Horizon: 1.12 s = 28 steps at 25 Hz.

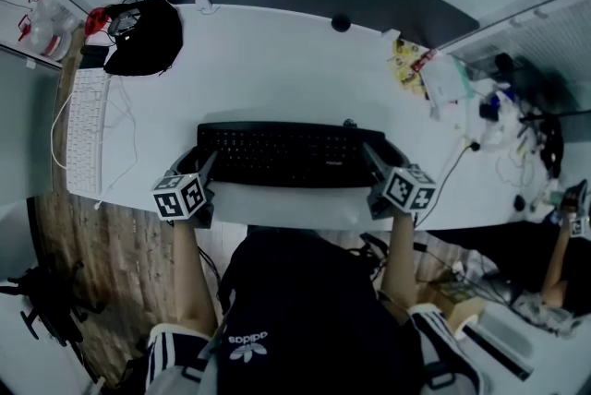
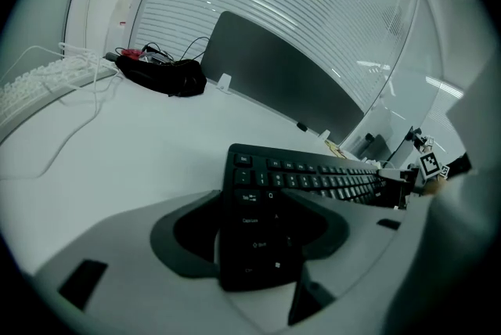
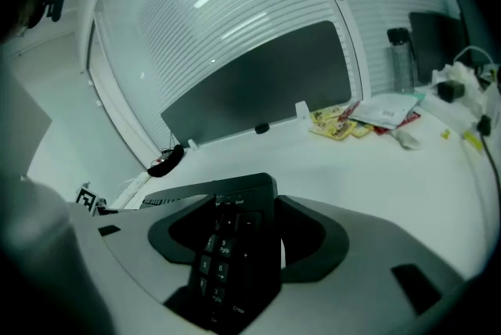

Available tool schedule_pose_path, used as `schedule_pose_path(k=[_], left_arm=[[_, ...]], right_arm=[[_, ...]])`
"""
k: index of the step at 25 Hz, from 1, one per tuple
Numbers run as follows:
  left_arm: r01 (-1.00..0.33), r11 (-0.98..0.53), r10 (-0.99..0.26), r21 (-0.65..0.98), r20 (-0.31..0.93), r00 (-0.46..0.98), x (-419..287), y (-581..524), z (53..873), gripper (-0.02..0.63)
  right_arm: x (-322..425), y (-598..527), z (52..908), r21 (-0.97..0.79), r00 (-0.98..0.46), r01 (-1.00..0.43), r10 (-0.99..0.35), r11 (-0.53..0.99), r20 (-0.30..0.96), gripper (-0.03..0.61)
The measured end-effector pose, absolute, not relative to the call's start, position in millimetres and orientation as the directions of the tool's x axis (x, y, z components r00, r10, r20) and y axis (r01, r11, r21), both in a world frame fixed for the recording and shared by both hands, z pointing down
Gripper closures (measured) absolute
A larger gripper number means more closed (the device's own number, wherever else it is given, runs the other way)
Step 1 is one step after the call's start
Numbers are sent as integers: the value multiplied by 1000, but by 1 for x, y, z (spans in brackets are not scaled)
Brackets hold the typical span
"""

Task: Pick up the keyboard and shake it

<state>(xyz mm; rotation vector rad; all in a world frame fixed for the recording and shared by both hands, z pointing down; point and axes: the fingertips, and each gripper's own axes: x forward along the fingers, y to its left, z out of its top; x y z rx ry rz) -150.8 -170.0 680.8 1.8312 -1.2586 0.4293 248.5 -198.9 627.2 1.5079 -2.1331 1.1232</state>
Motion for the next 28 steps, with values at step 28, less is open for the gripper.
schedule_pose_path(k=[28], left_arm=[[-778, -403, -845, 483, 131, 519, -165, -243, 540, 393]], right_arm=[[171, -183, 326, 219, -525, -813, -842, 539, 122, 381]])
